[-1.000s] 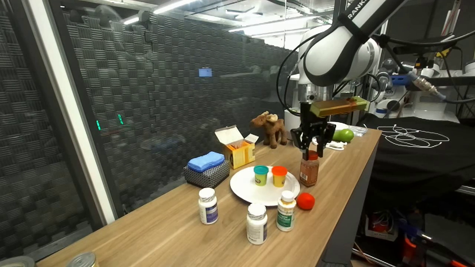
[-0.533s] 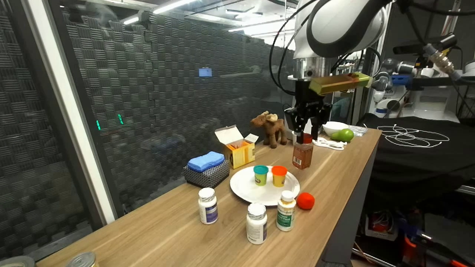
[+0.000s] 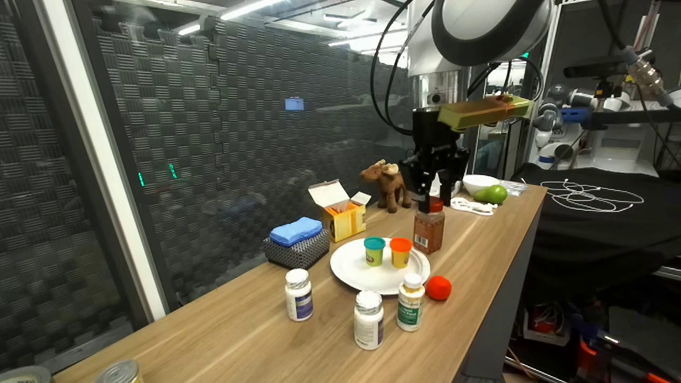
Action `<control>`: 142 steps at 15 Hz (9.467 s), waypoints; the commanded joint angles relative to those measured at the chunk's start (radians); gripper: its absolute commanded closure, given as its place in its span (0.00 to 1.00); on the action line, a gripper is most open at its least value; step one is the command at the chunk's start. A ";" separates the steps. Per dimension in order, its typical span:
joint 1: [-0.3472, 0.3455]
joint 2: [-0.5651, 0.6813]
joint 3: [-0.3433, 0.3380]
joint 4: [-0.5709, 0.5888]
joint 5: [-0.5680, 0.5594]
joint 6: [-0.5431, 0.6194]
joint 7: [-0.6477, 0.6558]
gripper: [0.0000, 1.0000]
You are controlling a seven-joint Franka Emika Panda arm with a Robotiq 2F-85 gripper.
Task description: Put the bottles on the tray
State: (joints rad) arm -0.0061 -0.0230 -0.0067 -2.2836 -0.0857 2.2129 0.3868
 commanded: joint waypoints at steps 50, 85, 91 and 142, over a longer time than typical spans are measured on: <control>0.138 0.210 0.076 0.249 -0.042 0.007 -0.122 0.00; 0.236 0.560 0.092 0.518 -0.014 0.143 -0.241 0.80; 0.253 0.434 0.029 0.462 -0.095 0.143 -0.130 0.80; 0.117 0.487 -0.026 0.401 -0.017 0.180 -0.089 0.08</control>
State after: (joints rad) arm 0.1005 0.4941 -0.0419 -1.8704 -0.1105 2.3861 0.3193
